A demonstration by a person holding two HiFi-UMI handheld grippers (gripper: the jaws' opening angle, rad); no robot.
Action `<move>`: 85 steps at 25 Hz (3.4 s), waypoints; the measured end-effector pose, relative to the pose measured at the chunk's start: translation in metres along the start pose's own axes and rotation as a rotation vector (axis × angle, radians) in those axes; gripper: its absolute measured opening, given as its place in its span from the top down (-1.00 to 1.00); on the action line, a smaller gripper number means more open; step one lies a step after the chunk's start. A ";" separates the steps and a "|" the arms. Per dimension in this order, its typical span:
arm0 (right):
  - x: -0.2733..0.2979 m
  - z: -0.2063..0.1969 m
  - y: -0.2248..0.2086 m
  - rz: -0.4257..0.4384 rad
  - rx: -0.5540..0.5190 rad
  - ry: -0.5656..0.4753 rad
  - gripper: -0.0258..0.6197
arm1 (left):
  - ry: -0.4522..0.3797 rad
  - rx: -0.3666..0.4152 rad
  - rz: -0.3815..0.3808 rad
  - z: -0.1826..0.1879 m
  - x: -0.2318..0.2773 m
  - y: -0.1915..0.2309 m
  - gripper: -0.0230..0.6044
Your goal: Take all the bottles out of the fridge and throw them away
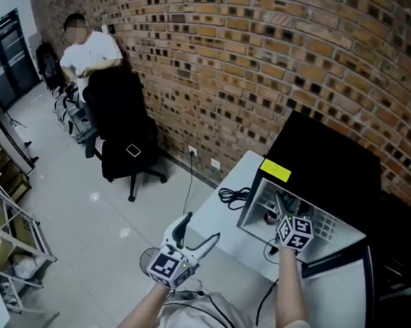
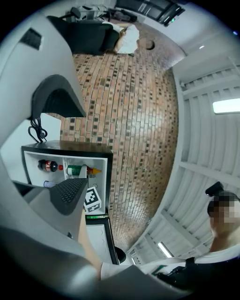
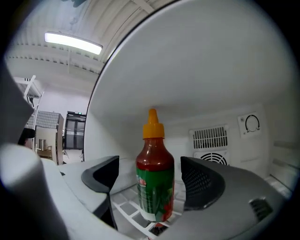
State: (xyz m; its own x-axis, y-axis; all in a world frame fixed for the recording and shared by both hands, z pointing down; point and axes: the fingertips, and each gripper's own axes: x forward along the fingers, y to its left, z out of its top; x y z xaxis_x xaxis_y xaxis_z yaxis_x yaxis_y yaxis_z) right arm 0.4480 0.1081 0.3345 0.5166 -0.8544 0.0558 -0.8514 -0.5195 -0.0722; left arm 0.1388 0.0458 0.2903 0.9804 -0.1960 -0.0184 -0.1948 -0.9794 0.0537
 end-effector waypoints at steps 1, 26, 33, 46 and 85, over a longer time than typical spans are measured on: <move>0.005 -0.001 -0.001 -0.001 0.005 0.002 -0.46 | -0.005 -0.017 0.016 0.004 -0.001 0.001 -0.33; -0.141 0.006 0.025 0.008 0.046 -0.025 0.04 | 0.030 -0.030 -0.225 -0.025 0.039 -0.051 -0.33; -0.202 0.013 0.028 -0.034 0.044 -0.039 0.04 | 0.014 -0.055 -0.325 -0.018 0.058 -0.084 -0.33; -0.190 -0.060 0.075 0.125 0.057 0.149 0.04 | 0.077 -0.058 -0.266 -0.060 0.043 -0.064 -0.33; -0.108 -0.892 0.555 1.042 -0.238 1.220 0.13 | 0.510 -0.614 0.817 -0.630 -0.353 0.191 -0.33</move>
State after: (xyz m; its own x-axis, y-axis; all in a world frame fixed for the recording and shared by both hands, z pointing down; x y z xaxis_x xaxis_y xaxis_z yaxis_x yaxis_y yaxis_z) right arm -0.1617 -0.0786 1.1770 -0.5392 -0.2399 0.8073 -0.8215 0.3609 -0.4415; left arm -0.2270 -0.0412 0.9365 0.4915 -0.5835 0.6465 -0.8705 -0.3513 0.3447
